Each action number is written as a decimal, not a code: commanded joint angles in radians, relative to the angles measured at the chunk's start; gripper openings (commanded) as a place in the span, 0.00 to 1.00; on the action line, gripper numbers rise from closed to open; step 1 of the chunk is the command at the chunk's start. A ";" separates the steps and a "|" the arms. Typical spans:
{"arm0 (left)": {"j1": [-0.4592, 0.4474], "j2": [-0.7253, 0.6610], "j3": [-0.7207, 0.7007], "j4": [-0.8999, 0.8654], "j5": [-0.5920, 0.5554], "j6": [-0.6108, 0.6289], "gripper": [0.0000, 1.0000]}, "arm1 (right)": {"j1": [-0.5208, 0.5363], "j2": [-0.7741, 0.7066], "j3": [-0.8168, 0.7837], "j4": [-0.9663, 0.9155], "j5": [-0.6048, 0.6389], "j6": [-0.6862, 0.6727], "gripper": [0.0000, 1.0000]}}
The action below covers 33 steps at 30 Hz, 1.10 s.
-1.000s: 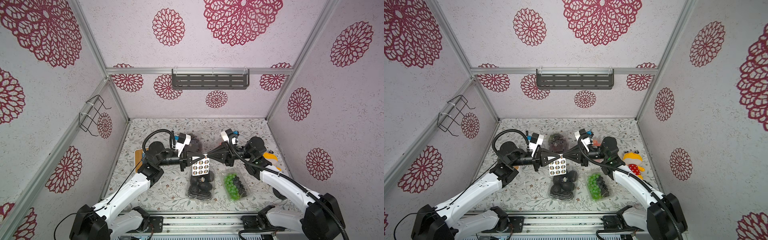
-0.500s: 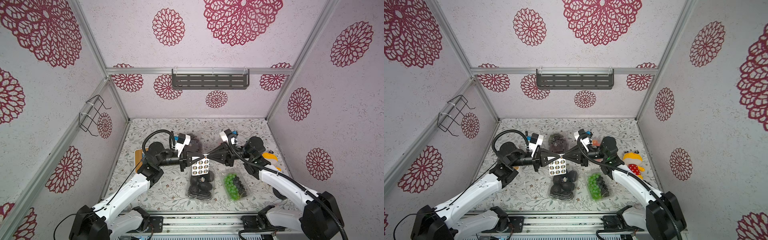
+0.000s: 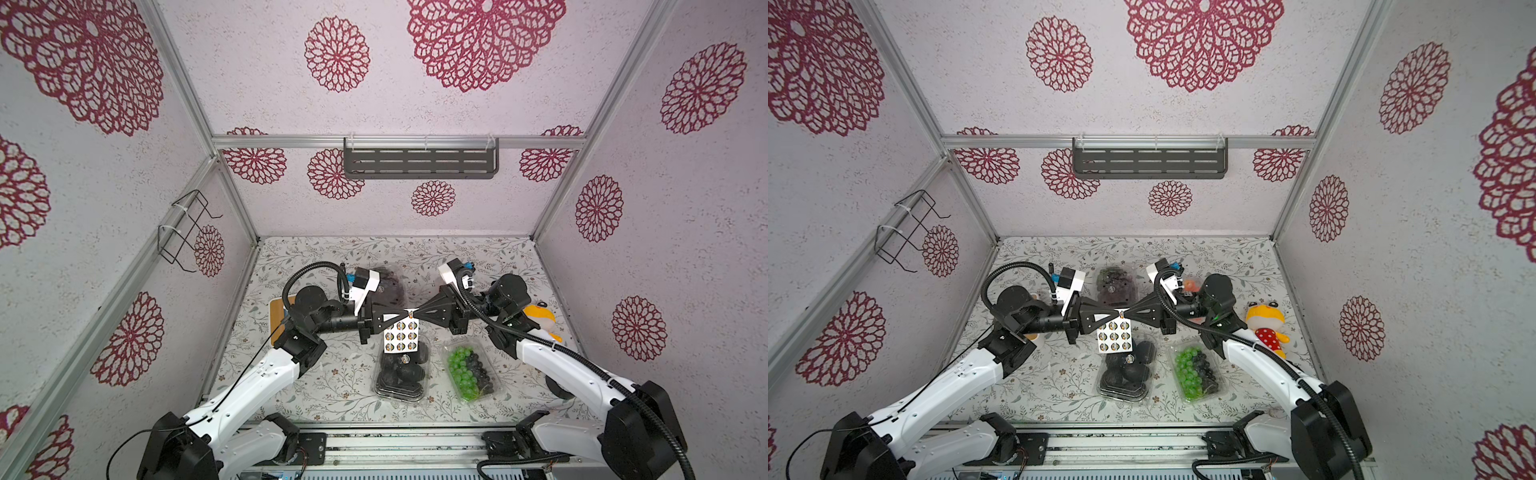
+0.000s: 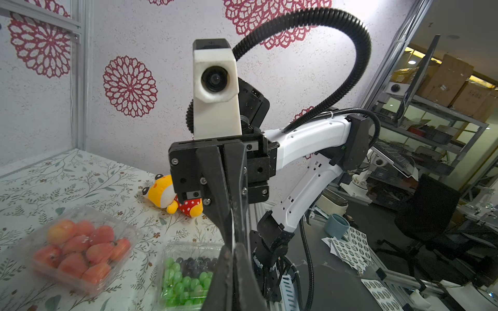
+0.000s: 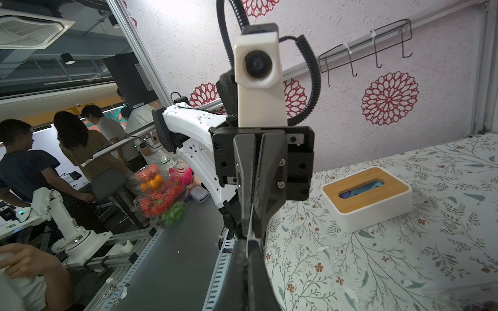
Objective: Label fruit boxes
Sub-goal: Adjust the label sticker.
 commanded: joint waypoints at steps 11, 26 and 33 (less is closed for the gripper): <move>0.022 -0.034 -0.039 0.042 0.064 -0.011 0.18 | 0.003 -0.007 0.029 0.087 -0.023 0.021 0.00; 0.024 0.040 0.011 0.099 0.107 -0.056 0.02 | 0.012 -0.010 0.020 0.085 -0.043 0.010 0.00; 0.022 0.046 0.018 0.087 0.094 -0.055 0.03 | 0.019 -0.006 0.021 0.073 -0.044 -0.001 0.00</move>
